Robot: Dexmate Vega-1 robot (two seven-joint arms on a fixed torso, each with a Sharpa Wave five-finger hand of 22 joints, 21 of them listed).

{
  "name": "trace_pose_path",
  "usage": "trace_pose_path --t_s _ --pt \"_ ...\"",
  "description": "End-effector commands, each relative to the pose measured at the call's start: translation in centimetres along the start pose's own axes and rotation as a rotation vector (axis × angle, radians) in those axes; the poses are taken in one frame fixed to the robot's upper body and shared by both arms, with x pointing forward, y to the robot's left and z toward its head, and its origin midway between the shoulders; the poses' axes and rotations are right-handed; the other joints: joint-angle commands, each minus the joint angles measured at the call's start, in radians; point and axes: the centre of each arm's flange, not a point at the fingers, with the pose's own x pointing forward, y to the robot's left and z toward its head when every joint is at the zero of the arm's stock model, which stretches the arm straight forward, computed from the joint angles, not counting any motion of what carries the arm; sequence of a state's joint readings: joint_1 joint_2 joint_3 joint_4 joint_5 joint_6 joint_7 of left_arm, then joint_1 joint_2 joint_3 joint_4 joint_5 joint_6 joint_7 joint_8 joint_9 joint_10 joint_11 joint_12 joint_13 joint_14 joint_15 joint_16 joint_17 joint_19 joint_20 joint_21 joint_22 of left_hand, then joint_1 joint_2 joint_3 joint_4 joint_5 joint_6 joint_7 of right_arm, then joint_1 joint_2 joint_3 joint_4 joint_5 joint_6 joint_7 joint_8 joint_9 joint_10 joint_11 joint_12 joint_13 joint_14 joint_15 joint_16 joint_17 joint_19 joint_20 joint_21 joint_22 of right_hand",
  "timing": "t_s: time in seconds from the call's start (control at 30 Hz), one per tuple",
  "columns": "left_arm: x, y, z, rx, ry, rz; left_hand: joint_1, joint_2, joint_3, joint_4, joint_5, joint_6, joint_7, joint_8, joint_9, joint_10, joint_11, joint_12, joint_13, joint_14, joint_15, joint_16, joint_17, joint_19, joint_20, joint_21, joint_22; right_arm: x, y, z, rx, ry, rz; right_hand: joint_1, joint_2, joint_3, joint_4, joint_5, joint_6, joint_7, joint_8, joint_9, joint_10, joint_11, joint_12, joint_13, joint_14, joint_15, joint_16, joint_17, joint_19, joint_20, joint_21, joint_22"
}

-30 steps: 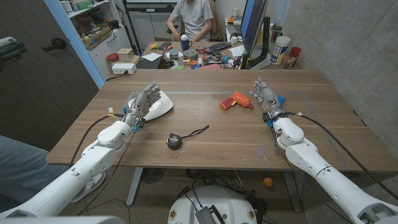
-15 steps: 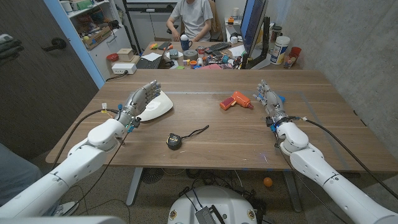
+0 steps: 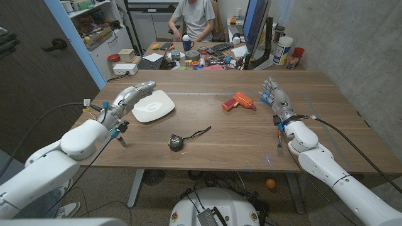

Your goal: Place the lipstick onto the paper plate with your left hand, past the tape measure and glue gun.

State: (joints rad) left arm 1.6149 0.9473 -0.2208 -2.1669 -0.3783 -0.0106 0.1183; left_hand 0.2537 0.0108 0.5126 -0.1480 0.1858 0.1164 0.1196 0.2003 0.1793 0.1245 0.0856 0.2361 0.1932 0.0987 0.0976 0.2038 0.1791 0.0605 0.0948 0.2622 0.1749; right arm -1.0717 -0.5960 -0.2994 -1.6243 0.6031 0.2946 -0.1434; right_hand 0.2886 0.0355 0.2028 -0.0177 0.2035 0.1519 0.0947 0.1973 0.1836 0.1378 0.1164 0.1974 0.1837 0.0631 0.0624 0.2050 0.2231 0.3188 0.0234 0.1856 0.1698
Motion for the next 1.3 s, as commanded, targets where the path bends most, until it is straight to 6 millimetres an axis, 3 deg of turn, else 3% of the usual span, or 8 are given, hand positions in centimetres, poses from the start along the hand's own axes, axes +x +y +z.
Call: trace_pose_path --t_s 0.03,0.4,0.73,0.83,0.87,0.97,1.23,1.3 --pt "-6.9 2.1 4.1 0.265 0.120 0.022 0.019 0.002 0.006 -0.009 -0.005 0.009 -0.004 0.008 0.005 0.007 -0.005 0.004 0.006 0.014 0.000 0.003 0.002 0.008 0.003 -0.002 0.001 -0.1 -1.0 0.6 0.011 -0.016 0.016 -0.005 0.004 -0.002 0.000 0.007 0.009 -0.003 0.003 0.002 0.010 0.000 0.005 0.004 0.007 0.001 0.010 -0.001 0.002 0.004 0.007 0.002" --pt "-10.9 3.6 5.1 0.404 0.240 0.035 0.088 0.024 0.032 -0.028 -0.003 0.034 -0.009 0.016 0.007 0.043 -0.012 0.014 0.010 0.045 -0.002 0.005 0.001 0.032 0.008 -0.009 0.002 0.5 -1.2 0.7 -0.002 -0.004 0.030 -0.007 0.004 -0.004 0.000 0.007 0.010 -0.003 0.002 0.002 0.011 -0.002 0.004 0.004 0.013 0.003 0.011 -0.002 0.005 0.007 0.008 0.002" --pt "-12.2 4.4 5.9 0.512 0.325 0.018 0.141 0.031 0.049 -0.036 -0.001 0.046 -0.014 0.020 0.008 0.063 -0.021 0.019 0.012 0.065 -0.008 0.006 0.001 0.047 0.011 -0.014 0.002 1.2 -0.9 -0.1 0.002 0.015 0.037 -0.008 0.004 -0.005 -0.001 0.008 0.013 -0.005 0.002 0.003 0.011 0.001 0.003 0.004 0.016 0.003 0.012 -0.002 0.004 0.009 0.008 0.002" --pt "-12.4 4.7 6.0 0.541 0.367 0.014 0.176 0.028 0.057 -0.039 -0.001 0.055 -0.017 0.022 0.009 0.074 -0.023 0.021 0.014 0.080 -0.011 0.006 0.001 0.076 0.032 -0.011 0.001 1.3 -0.8 -0.4 0.004 0.022 0.036 -0.009 0.004 -0.005 -0.001 0.008 0.013 -0.005 0.002 0.003 0.010 -0.001 0.002 0.004 0.017 0.003 0.012 -0.002 0.004 0.010 0.008 0.002" --pt "-12.5 4.7 5.9 0.541 0.378 0.013 0.215 0.021 0.063 -0.038 -0.001 0.057 -0.020 0.020 0.010 0.079 -0.024 0.019 0.016 0.085 -0.012 0.002 0.001 0.107 0.090 -0.009 0.002 1.4 -0.8 -0.5 0.004 0.024 0.037 -0.009 0.004 -0.005 -0.001 0.008 0.013 -0.005 0.002 0.003 0.010 -0.001 0.002 0.004 0.017 0.004 0.012 -0.002 0.004 0.010 0.008 0.002" --pt "-12.6 4.9 5.8 0.549 0.408 0.008 0.241 0.015 0.065 -0.036 -0.001 0.067 -0.025 0.022 0.010 0.093 -0.033 0.023 0.019 0.098 -0.025 0.003 0.002 0.122 0.115 -0.011 0.003 1.4 -0.8 -0.7 0.006 0.026 0.034 -0.009 0.004 -0.005 -0.001 0.008 0.013 -0.005 0.002 0.003 0.010 0.000 0.002 0.004 0.018 0.004 0.012 -0.003 0.005 0.011 0.008 0.002" --pt "-12.2 4.9 5.9 0.638 0.494 -0.058 0.274 0.004 0.066 -0.036 0.000 0.067 -0.037 0.021 0.011 0.097 -0.036 0.024 0.023 0.128 -0.024 0.011 0.003 0.161 0.122 -0.002 0.010 1.6 -0.9 -0.5 0.007 0.017 0.029 -0.010 0.003 -0.007 -0.002 0.009 0.013 -0.006 0.001 0.003 0.011 0.000 0.002 0.004 0.021 0.004 0.012 -0.003 0.006 0.012 0.008 0.002" --pt "-12.0 4.8 6.1 0.671 0.510 -0.067 0.307 0.000 0.068 -0.036 0.002 0.067 -0.044 0.021 0.012 0.088 -0.042 0.020 0.027 0.135 0.008 0.010 0.004 0.204 0.123 0.011 0.015 1.8 -0.8 -0.5 0.003 0.018 0.029 -0.010 0.003 -0.007 -0.002 0.009 0.013 -0.007 0.001 0.003 0.010 0.000 0.001 0.004 0.022 0.005 0.012 -0.003 0.006 0.012 0.009 0.002"
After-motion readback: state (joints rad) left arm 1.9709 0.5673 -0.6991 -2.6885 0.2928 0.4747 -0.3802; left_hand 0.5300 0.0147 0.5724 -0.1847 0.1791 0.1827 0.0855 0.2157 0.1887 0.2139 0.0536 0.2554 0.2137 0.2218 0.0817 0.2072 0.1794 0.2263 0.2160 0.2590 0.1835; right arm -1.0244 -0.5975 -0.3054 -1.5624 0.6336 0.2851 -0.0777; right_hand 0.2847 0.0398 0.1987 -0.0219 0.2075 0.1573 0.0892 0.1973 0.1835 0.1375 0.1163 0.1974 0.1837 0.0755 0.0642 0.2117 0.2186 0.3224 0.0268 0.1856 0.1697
